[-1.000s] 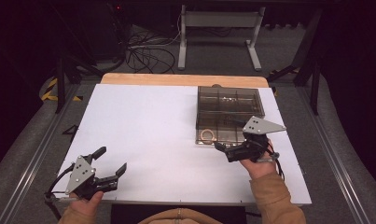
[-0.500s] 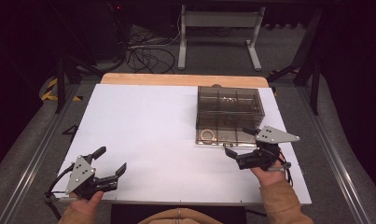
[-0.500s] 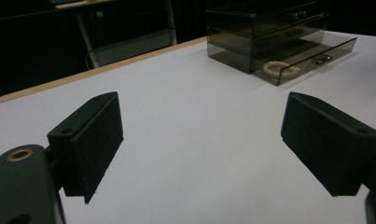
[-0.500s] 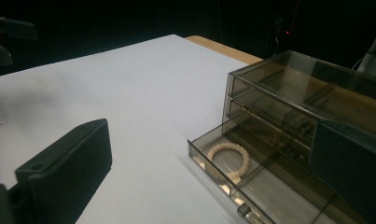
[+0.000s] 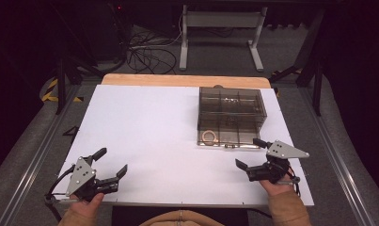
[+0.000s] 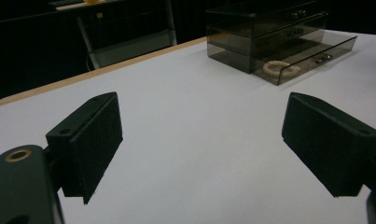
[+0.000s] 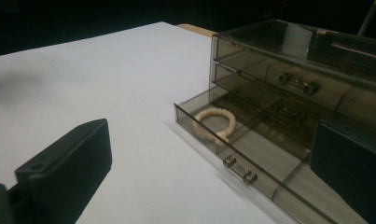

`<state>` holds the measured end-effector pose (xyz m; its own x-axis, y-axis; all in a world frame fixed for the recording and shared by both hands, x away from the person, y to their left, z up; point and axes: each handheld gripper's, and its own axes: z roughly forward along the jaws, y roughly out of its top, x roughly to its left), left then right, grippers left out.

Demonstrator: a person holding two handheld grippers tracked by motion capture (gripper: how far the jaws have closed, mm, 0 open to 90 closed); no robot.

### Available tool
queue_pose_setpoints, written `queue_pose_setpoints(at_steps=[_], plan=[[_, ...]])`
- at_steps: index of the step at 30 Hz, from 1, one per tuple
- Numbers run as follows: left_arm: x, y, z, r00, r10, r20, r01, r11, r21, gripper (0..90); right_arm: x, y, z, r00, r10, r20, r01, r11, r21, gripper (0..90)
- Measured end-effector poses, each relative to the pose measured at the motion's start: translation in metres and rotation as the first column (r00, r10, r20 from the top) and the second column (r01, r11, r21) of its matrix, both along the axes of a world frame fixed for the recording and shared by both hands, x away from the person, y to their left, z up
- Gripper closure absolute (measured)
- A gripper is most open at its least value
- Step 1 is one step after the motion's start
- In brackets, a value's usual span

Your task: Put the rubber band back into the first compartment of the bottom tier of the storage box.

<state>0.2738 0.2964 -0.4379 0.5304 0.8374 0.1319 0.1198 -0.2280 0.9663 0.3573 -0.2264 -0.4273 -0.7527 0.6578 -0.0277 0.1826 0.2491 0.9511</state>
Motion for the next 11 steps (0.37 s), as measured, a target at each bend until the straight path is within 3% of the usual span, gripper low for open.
queue_pose_setpoints(at_steps=[6,11], plan=[[0.001,0.001,0.0,1.0,0.001,0.005,-0.001,0.9999,0.017,12.4,-0.006,-0.011,-0.017,0.999,-0.026,-0.035,0.026,0.9996,-0.005,0.0],[0.001,0.003,0.0,1.0,0.005,0.003,-0.005,0.9998,0.02,12.0,-0.002,-0.018,-0.025,0.994,-0.045,-0.099,0.043,0.9987,-0.028,0.0]])
